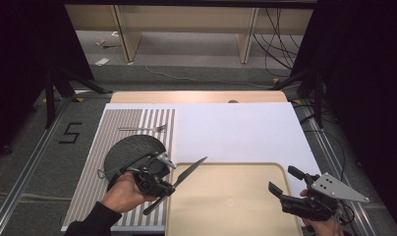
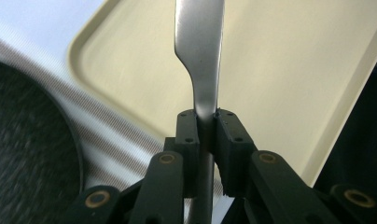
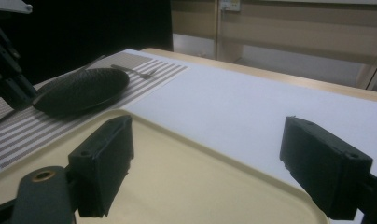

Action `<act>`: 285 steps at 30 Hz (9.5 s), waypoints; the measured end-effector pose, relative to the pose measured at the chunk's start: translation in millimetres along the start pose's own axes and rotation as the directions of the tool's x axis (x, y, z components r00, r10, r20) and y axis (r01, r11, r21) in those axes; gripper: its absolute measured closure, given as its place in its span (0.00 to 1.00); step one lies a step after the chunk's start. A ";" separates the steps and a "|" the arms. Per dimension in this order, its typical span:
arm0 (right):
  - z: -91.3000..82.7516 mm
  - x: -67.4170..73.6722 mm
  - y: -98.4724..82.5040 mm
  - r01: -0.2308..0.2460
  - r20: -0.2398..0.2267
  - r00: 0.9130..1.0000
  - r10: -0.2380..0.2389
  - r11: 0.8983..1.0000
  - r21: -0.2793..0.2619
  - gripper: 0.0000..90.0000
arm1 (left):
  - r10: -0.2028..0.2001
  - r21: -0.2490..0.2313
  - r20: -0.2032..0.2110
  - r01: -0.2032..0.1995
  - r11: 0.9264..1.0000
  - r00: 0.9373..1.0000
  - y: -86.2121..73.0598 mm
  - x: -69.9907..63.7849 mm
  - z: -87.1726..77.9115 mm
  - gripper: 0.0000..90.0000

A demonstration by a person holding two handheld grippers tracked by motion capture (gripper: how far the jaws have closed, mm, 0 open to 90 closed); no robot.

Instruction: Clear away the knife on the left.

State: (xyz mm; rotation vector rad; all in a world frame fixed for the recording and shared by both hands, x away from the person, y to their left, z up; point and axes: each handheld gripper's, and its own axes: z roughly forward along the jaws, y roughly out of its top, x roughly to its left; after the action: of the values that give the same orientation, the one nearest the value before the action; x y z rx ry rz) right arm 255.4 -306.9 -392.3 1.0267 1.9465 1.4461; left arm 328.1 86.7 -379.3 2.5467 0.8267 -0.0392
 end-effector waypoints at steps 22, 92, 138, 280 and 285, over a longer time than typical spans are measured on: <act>-1.2 0.0 0.6 -0.003 -0.006 1.000 0.003 1.000 -0.005 0.20 | -0.138 0.074 0.246 0.123 0.990 0.960 27.2 -8.2 69.3 0.89; -1.7 1.0 1.0 0.005 -0.009 1.000 -0.005 1.000 -0.003 0.21 | 0.049 0.026 -0.067 -0.048 0.999 0.997 46.5 -18.1 115.7 1.00; -1.7 0.8 1.1 0.003 -0.007 1.000 -0.003 1.000 -0.004 0.21 | -0.094 0.018 -0.067 0.095 0.995 0.993 -4.9 20.8 86.1 0.99; -1.7 2.5 1.8 0.007 -0.054 0.999 -0.007 1.000 -0.009 0.19 | -0.087 -0.735 -0.012 0.050 0.677 0.996 -80.5 11.1 -0.5 0.18; -1.5 2.6 1.7 0.007 -0.054 0.999 -0.008 1.000 -0.010 0.19 | -0.083 -0.732 -0.014 0.046 0.680 0.996 -80.1 10.9 0.0 0.18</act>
State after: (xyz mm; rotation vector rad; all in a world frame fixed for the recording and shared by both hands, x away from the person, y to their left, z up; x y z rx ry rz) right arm 253.2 -305.4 -390.1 0.9846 1.9769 1.4924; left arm 292.0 149.9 -414.5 1.7500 0.7480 0.2816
